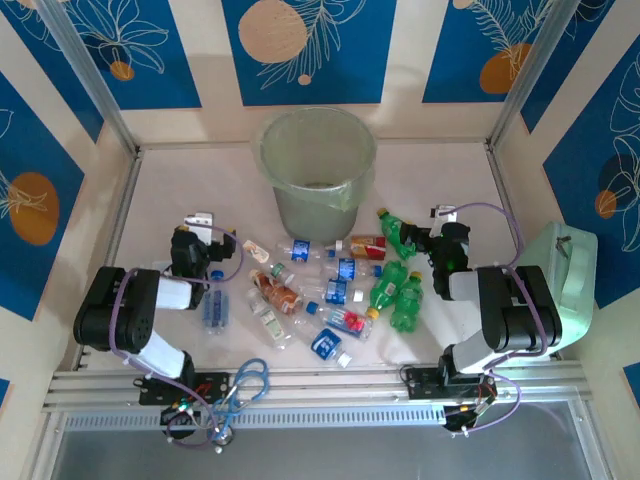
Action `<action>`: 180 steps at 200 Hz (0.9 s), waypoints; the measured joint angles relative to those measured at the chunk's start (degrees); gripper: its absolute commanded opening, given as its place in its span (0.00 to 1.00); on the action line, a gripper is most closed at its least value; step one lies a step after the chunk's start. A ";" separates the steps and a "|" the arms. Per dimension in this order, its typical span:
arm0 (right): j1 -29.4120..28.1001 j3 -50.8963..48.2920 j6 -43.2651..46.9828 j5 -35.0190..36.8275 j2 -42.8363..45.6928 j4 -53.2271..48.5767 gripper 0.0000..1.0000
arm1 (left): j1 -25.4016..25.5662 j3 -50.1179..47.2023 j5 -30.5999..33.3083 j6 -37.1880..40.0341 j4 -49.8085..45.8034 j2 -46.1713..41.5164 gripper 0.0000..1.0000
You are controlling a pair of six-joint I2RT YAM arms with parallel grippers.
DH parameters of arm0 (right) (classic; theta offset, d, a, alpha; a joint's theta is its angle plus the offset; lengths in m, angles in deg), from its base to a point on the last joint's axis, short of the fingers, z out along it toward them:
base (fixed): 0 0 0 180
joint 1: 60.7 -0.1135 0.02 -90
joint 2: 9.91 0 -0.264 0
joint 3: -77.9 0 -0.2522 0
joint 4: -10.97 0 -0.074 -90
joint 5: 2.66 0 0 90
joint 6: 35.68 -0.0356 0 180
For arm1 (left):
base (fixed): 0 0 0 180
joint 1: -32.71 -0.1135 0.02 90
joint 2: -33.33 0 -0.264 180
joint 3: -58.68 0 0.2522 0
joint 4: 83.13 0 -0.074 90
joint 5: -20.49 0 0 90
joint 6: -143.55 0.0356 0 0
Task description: Put the plastic bottles in the bin
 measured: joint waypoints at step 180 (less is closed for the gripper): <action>-0.96 2.75 0.04 1.44 1.66 -7.63 0.99 | 0.00 0.22 0.37 0.00 -1.03 -0.31 1.00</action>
